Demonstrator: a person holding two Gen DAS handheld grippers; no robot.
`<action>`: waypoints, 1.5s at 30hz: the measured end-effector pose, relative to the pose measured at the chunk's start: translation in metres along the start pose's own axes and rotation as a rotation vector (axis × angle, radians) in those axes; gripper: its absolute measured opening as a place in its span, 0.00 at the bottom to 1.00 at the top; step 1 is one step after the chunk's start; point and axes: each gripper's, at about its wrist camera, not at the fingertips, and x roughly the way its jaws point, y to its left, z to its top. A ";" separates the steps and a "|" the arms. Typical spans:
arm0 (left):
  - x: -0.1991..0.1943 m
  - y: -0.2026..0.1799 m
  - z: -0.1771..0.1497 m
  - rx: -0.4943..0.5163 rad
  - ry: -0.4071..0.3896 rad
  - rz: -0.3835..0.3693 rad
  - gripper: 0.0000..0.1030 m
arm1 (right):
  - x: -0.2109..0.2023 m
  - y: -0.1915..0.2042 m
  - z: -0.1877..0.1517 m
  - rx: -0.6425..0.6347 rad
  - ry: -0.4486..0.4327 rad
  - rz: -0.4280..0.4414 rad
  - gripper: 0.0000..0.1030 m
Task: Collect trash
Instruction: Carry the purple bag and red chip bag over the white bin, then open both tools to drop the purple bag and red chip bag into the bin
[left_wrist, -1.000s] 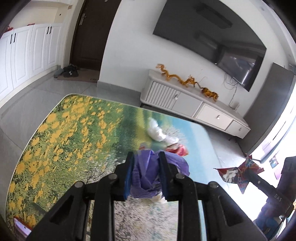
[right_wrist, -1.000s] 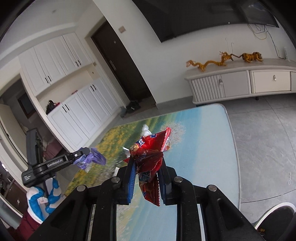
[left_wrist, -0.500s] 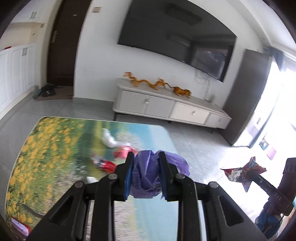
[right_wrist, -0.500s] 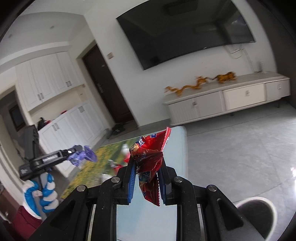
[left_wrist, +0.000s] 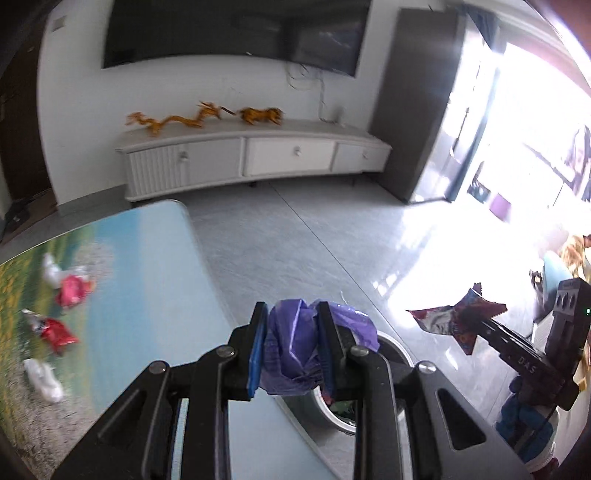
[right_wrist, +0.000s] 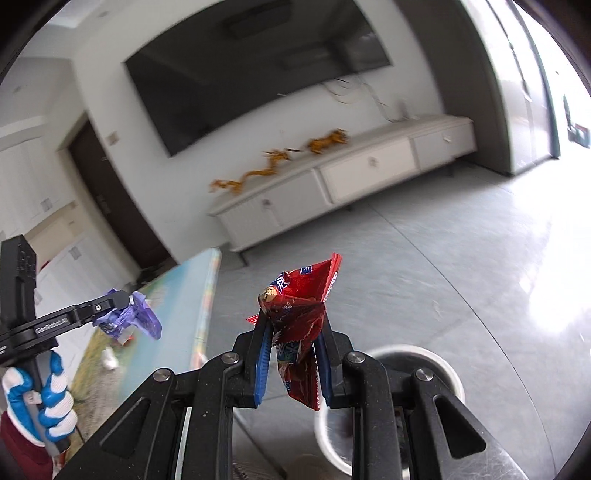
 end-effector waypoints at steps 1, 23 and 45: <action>0.009 -0.010 0.000 0.013 0.014 -0.004 0.24 | 0.001 -0.007 -0.002 0.014 0.006 -0.013 0.20; 0.189 -0.118 -0.043 0.134 0.348 -0.129 0.50 | 0.071 -0.120 -0.069 0.238 0.252 -0.241 0.55; 0.070 -0.034 -0.010 0.036 0.111 0.023 0.63 | 0.081 -0.078 -0.054 0.125 0.274 -0.263 0.70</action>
